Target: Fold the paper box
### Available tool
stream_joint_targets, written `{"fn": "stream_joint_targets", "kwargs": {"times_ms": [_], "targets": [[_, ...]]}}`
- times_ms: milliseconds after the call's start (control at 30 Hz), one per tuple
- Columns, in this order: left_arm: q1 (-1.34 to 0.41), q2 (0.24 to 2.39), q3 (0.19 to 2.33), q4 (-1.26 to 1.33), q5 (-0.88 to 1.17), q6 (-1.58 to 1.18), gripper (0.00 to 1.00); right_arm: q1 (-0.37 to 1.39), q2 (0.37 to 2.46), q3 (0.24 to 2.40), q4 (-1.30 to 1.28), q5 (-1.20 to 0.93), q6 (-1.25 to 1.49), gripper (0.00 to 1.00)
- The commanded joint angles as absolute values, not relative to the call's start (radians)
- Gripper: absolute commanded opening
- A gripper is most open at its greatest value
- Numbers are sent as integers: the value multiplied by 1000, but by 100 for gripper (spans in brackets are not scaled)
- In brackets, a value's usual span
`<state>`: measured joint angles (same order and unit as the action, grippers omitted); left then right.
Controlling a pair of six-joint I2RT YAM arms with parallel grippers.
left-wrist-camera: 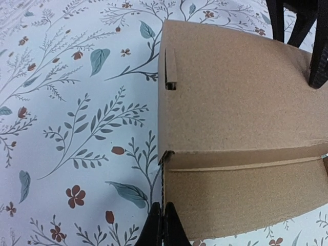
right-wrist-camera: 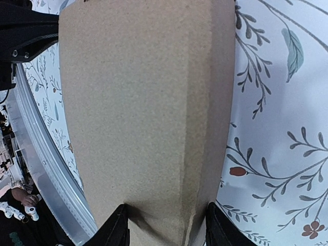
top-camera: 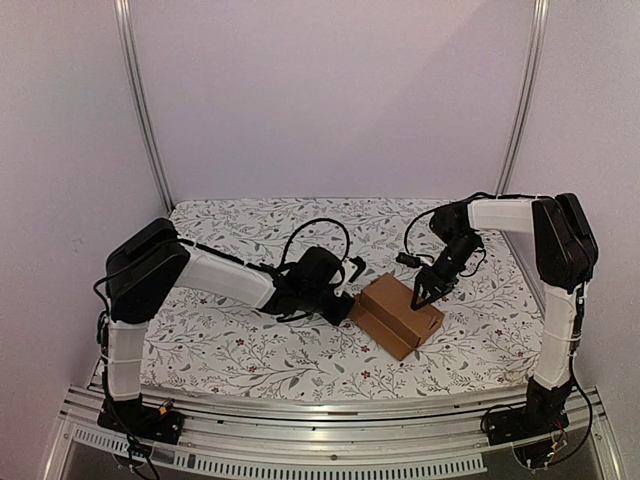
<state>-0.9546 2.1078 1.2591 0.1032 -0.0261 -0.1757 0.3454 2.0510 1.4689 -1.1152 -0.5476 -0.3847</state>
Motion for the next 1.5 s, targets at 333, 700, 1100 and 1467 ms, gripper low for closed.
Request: {"fn": "stream_joint_targets", "kwargs": {"times_ms": [333, 700, 1100, 1467], "targets": [[-966, 2031, 1176, 218, -88, -206, 0, 334, 2145, 1468, -1104, -445, -373, 48], [-982, 2065, 1232, 192, -79, -171, 0, 335, 2142, 1466, -1107, -444, -376, 48], [-992, 2098, 1306, 109, -106, -136, 0, 370, 2129, 1470, -1111, -431, -390, 48], [-987, 2133, 1404, -33, -105, -129, 0, 424, 2083, 1470, -1110, -418, -426, 48]]}}
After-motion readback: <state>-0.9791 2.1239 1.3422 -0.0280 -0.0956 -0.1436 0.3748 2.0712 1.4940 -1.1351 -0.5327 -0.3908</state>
